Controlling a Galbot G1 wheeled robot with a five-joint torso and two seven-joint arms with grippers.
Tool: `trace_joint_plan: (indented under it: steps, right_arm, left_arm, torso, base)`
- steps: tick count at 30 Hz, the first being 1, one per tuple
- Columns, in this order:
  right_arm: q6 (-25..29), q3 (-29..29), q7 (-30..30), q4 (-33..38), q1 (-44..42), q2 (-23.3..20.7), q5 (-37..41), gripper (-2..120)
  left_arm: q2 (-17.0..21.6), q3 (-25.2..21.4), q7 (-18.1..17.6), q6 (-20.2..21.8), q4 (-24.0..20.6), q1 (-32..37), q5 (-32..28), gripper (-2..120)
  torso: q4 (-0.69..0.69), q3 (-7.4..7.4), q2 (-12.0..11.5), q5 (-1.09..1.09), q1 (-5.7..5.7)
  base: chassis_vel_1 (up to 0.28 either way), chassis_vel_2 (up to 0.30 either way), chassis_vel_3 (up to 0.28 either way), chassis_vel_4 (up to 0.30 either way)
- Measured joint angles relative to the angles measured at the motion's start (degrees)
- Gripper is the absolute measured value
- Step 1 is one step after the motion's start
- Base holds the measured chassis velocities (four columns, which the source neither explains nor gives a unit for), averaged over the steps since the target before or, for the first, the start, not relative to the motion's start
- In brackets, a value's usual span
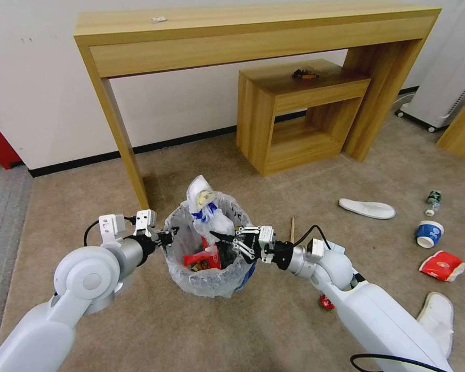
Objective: Pick up the trash bin and place the garbage on the floor into it.
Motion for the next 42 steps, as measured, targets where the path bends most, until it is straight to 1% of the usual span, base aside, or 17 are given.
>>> trace_joint_plan:
  steps: [1, 5, 8, 9, 10, 13, 14, 18, 20, 29, 30, 32, 34, 37, 38, 41, 42]
  right_arm:
    - [0.0, 0.0, 0.0, 0.0, 0.0, 0.0, 0.0, 25]
    - [-0.1, 0.26, -0.19, 0.41, -0.01, 0.0, 0.38, 48]
    - [-0.15, 0.31, -0.19, 0.51, 0.06, 0.01, 0.53, 53]
    - [-0.21, 0.4, -0.18, 0.69, 0.17, 0.01, 0.78, 62]
    - [-0.21, 0.4, -0.18, 0.69, 0.17, 0.01, 0.78, 62]
    - [-0.28, 0.64, -0.03, 0.98, 0.42, 0.02, 1.33, 77]
    - [-0.28, 0.64, -0.03, 0.98, 0.42, 0.02, 1.33, 77]
    - [-0.33, 0.93, 0.02, 1.15, 0.56, -0.09, 1.53, 89]
    - [-0.36, 1.09, -0.01, 1.34, 0.55, -0.34, 1.54, 99]
    - [-0.39, 2.55, 0.21, 2.67, 0.09, -0.73, 3.0, 100]
    - [-0.43, 3.01, 0.94, 3.09, 0.02, -0.73, 3.9, 100]
    - [-1.5, 5.05, 5.2, 4.57, -0.62, -0.75, 6.83, 100]
    - [-1.78, 5.72, 6.94, 4.98, -0.88, -0.74, 7.28, 100]
    - [-3.78, 9.53, 17.57, 6.43, -2.41, -0.79, 7.98, 100]
    - [-3.78, 9.53, 17.57, 6.43, -2.41, -0.79, 7.98, 100]
    - [-5.88, 14.55, 28.95, 7.27, -4.16, -0.94, 6.59, 100]
    - [-5.88, 14.55, 28.95, 7.27, -4.16, -0.94, 6.59, 100]
  left_arm:
    - [0.0, 0.0, 0.0, 0.0, 0.0, 0.0, 0.0, 0]
    - [0.26, -0.51, -0.17, 0.0, -0.29, 0.6, 0.33, 0]
    - [0.41, -0.69, -0.26, 0.0, -0.34, 0.79, 0.56, 0]
    - [0.61, -0.93, -0.28, 0.0, -0.43, 1.06, 0.77, 0]
    - [0.61, -0.93, -0.28, 0.0, -0.43, 1.06, 0.77, 0]
    - [0.81, -1.3, -0.28, -0.02, -0.7, 1.51, 0.9, 0]
    - [0.81, -1.3, -0.28, -0.02, -0.7, 1.51, 0.9, 0]
    - [0.91, -1.54, -0.29, -0.03, -0.88, 1.83, 0.94, 0]
    - [0.95, -1.65, -0.26, -0.03, -1.0, 1.91, 0.94, 0]
    - [1.31, -2.19, -0.22, -0.04, -1.14, 2.39, 1.04, 0]
    - [1.4, -2.27, -0.22, -0.04, -1.14, 2.44, 1.22, 0]
    - [1.78, -2.86, -0.34, -0.04, -1.09, 2.81, 1.91, 0]
    - [1.89, -3.07, -0.35, -0.04, -1.09, 2.98, 2.22, 0]
    - [2.51, -4.19, -0.83, -0.11, -1.13, 3.88, 3.49, 0]
    - [2.51, -4.19, -0.83, -0.11, -1.13, 3.88, 3.49, 0]
    - [2.78, -5.55, -1.2, -0.5, -1.31, 4.9, 4.04, 0]
    - [2.78, -5.55, -1.2, -0.5, -1.31, 4.9, 4.04, 0]
  torso:
    - [0.0, 0.0, 0.0, 0.0, 0.0]
    - [0.0, 0.0, 0.0, 0.0, 0.0]
    - [0.0, 0.0, 0.0, 0.0, 0.0]
    - [0.0, 0.0, 0.0, 0.0, 0.0]
    - [0.0, 0.0, 0.0, 0.0, 0.0]
    - [0.0, 0.0, 0.0, 0.0, 0.0]
    - [0.0, 0.0, 0.0, 0.0, 0.0]
    - [0.0, 0.0, 0.0, 0.0, 0.0]
    - [0.0, 0.0, 0.0, 0.0, 0.0]
    - [0.0, 0.0, 0.0, 0.0, 0.0]
    - [0.0, 0.0, 0.0, 0.0, 0.0]
    - [0.0, 0.0, 0.0, 0.0, 0.0]
    - [0.0, 0.0, 0.0, 0.0, 0.0]
    - [0.0, 0.0, 0.0, 0.0, 0.0]
    - [0.0, 0.0, 0.0, 0.0, 0.0]
    - [0.0, 0.0, 0.0, 0.0, 0.0]
    - [0.0, 0.0, 0.0, 0.0, 0.0]
  base:
    - [0.0, 0.0, 0.0, 0.0]
    - [0.0, 0.0, 0.0, 0.0]
    - [0.0, 0.0, 0.0, 0.0]
    - [0.0, 0.0, 0.0, 0.0]
    - [0.0, 0.0, 0.0, 0.0]
    - [0.0, 0.0, 0.0, 0.0]
    - [0.0, 0.0, 0.0, 0.0]
    - [0.0, 0.0, 0.0, 0.0]
    - [0.0, 0.0, 0.0, 0.0]
    - [0.0, 0.0, 0.0, 0.0]
    - [0.0, 0.0, 0.0, 0.0]
    - [0.0, 0.0, 0.0, 0.0]
    - [0.0, 0.0, 0.0, 0.0]
    - [0.0, 0.0, 0.0, 0.0]
    - [0.0, 0.0, 0.0, 0.0]
    - [0.0, 0.0, 0.0, 0.0]
    - [0.0, 0.0, 0.0, 0.0]
